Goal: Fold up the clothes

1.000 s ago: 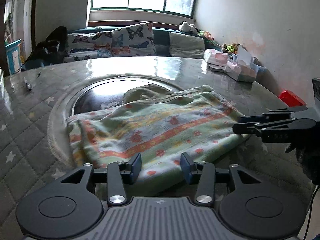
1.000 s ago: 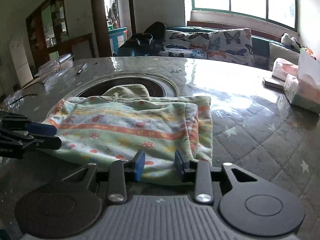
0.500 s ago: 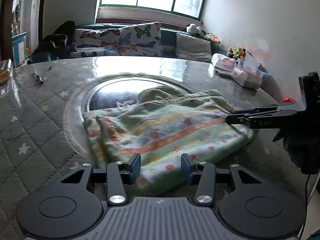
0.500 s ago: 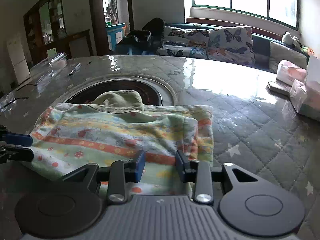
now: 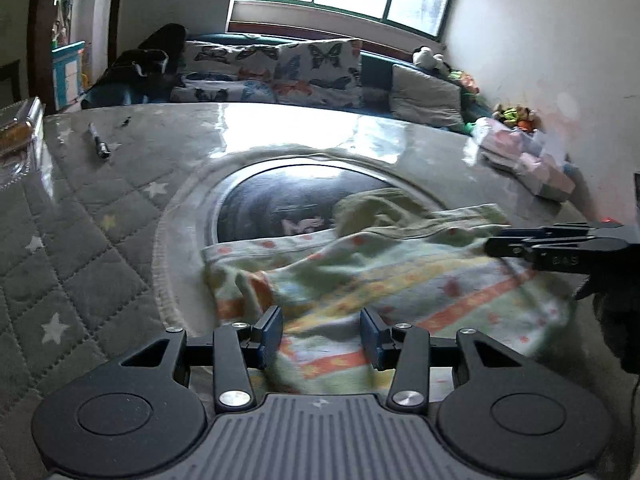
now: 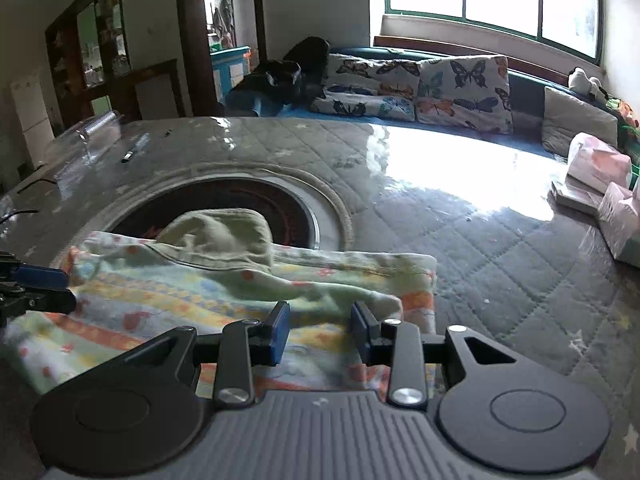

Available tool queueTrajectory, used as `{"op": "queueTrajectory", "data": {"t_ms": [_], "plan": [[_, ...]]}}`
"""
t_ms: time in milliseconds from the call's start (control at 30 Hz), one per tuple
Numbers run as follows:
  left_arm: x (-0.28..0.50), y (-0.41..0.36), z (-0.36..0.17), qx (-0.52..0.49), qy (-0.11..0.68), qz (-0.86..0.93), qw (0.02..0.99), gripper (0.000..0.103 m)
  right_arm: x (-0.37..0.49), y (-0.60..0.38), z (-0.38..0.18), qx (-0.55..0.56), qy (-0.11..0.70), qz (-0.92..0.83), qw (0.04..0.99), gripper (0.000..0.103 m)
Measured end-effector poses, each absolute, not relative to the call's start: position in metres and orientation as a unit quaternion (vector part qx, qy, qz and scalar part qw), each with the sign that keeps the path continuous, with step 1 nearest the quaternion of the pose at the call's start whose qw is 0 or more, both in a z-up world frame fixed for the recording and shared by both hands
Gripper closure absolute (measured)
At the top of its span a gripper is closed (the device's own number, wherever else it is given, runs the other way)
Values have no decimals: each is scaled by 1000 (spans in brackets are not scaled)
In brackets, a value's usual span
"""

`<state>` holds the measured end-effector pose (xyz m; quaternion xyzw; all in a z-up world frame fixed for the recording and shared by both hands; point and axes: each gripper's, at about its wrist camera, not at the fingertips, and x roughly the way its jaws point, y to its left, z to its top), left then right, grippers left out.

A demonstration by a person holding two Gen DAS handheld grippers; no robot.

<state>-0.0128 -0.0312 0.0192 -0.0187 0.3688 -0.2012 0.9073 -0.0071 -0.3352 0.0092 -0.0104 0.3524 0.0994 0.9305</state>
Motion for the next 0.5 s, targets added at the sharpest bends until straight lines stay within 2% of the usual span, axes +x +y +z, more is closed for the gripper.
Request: {"op": "queueTrajectory", "data": {"t_ms": [100,300,367,500], "plan": [[-15,-27,22,-21,366,-197,909,57,-10,-337,12,-11,347,90,933,71],[-22,-24,21,-5,358,-157,920,56,-14,-350,14,-18,336,51,940,61],[-25,-23,21,-1,353,-144,924,56,-15,-356,13,-11,337,42,940,54],[-23,-19,17,-5,360,-132,924,56,-17,-361,10,7,341,49,939,52]]}}
